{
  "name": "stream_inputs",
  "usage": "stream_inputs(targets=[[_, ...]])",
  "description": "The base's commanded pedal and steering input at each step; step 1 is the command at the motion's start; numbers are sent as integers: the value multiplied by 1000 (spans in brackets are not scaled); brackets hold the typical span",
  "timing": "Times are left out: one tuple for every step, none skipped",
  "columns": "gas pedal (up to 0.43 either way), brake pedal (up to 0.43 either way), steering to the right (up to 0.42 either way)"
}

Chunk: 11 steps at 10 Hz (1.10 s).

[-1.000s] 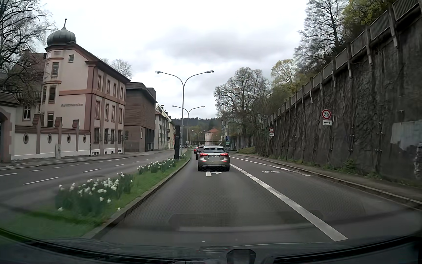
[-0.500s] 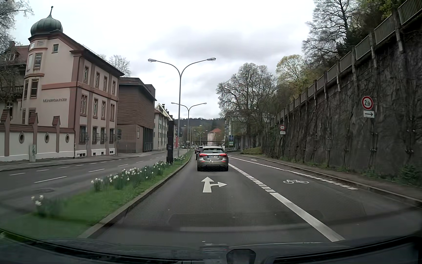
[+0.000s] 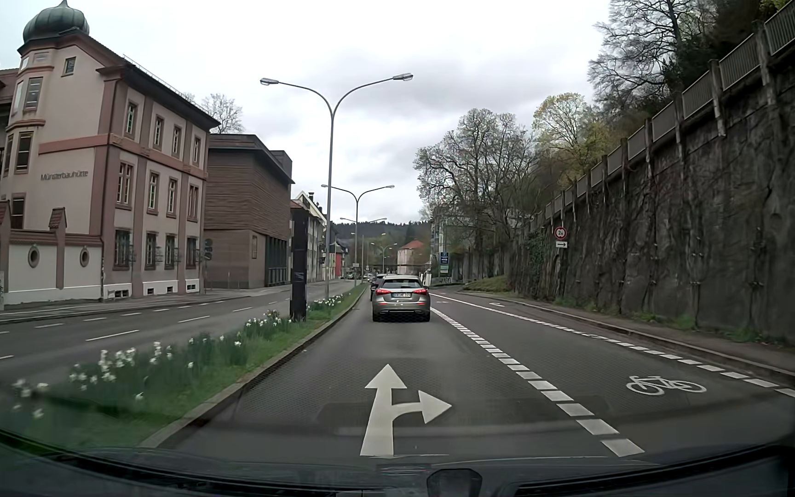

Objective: Follow the waypoints while adhering to traffic rules and regulations

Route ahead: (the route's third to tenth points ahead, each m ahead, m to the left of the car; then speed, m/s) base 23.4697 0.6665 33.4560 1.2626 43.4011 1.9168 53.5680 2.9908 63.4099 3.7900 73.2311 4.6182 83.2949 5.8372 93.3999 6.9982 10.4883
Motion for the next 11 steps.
stream_inputs(targets=[[98,0,-10],[98,0,-10],[87,0,-10],[87,0,-10],[87,0,-10],[87,0,-10],[87,0,-10],[87,0,-10],[87,0,-10],[87,0,-9],[87,0,-10]])
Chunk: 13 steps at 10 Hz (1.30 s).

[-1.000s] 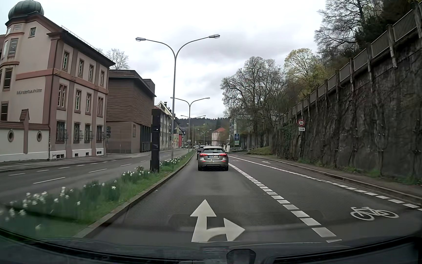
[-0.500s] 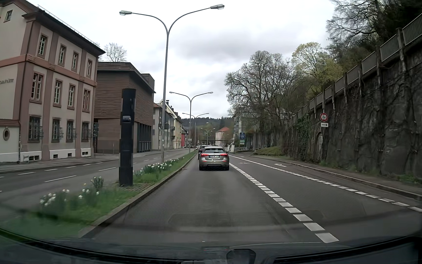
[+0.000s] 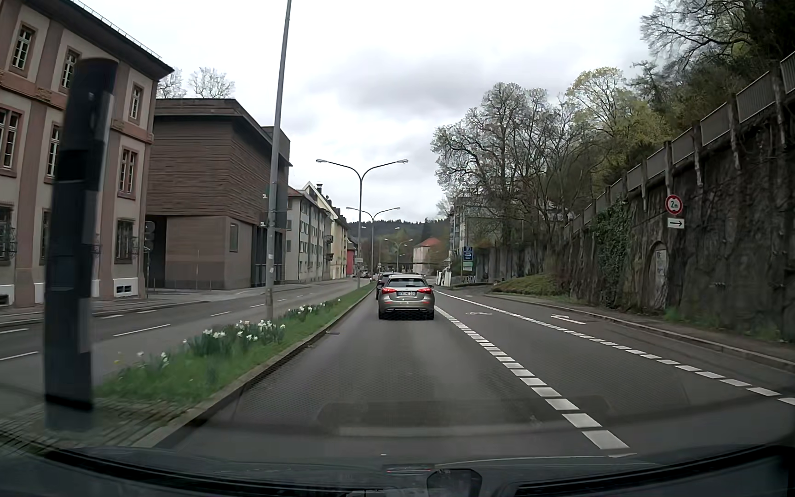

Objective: Follow the waypoints while adhering to traffic rules and regulations

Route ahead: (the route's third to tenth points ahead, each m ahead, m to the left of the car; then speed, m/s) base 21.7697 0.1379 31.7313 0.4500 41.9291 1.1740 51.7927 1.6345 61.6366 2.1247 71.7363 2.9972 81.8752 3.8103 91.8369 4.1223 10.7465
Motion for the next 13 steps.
stream_inputs(targets=[[87,0,-10],[87,0,-10],[87,0,-10],[87,0,-9],[87,0,-9],[87,0,-9],[87,0,-8],[87,0,-8],[87,0,-8],[87,0,-8],[87,0,-8],[87,0,-8],[87,0,-7]])
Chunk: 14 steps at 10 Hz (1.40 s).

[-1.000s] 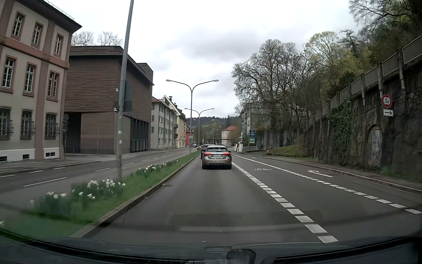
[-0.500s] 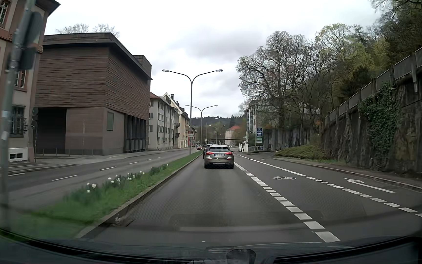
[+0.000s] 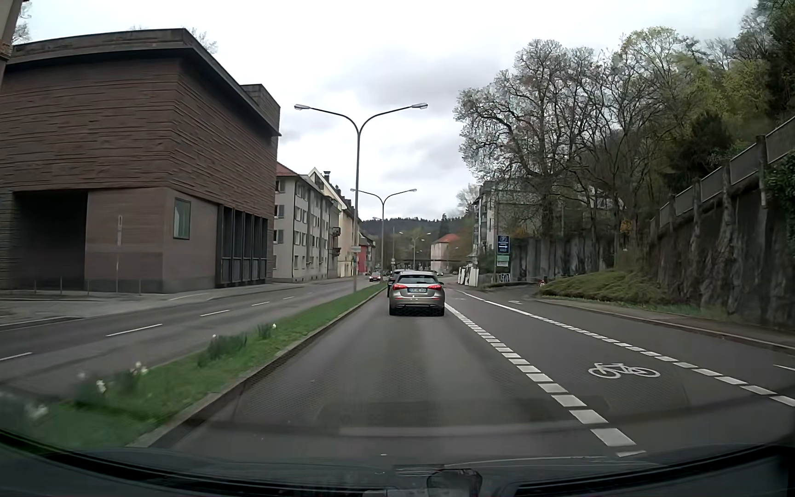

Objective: Follow the waypoints while adhering to traffic rules and regulations

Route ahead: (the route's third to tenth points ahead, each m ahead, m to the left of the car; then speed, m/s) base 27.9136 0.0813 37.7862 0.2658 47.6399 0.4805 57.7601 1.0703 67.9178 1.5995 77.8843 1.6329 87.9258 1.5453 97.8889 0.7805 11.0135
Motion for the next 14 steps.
stream_inputs(targets=[[87,0,-6],[87,0,-5],[87,0,-2],[87,0,-1],[79,0,-1],[79,0,-1],[79,0,-1],[79,0,-1],[79,0,-1],[79,0,0],[79,0,0],[79,0,0],[79,0,0],[79,0,0]])
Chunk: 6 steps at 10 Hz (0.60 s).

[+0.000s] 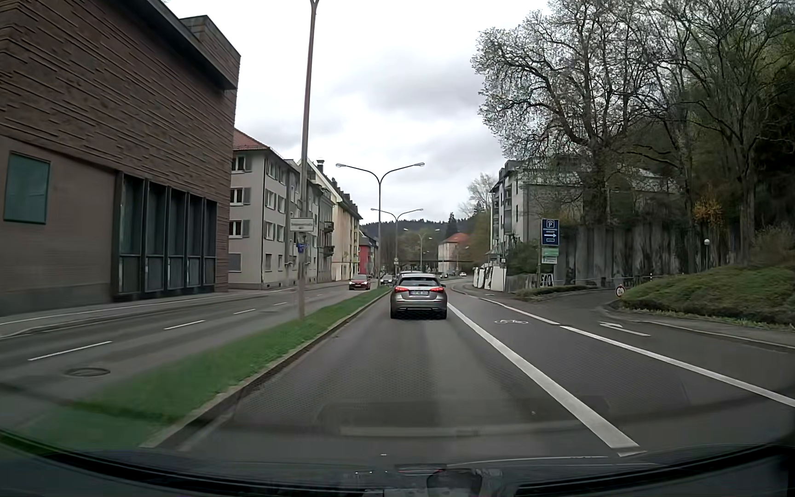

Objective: Follow the waypoints while adhering to traffic rules and regulations

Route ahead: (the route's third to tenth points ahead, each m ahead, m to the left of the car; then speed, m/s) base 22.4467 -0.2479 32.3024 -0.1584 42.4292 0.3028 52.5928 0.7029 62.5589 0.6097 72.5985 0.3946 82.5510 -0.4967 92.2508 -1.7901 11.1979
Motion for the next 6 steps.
stream_inputs(targets=[[79,0,1],[79,0,1],[67,0,1],[67,0,1],[59,0,2],[59,0,1]])
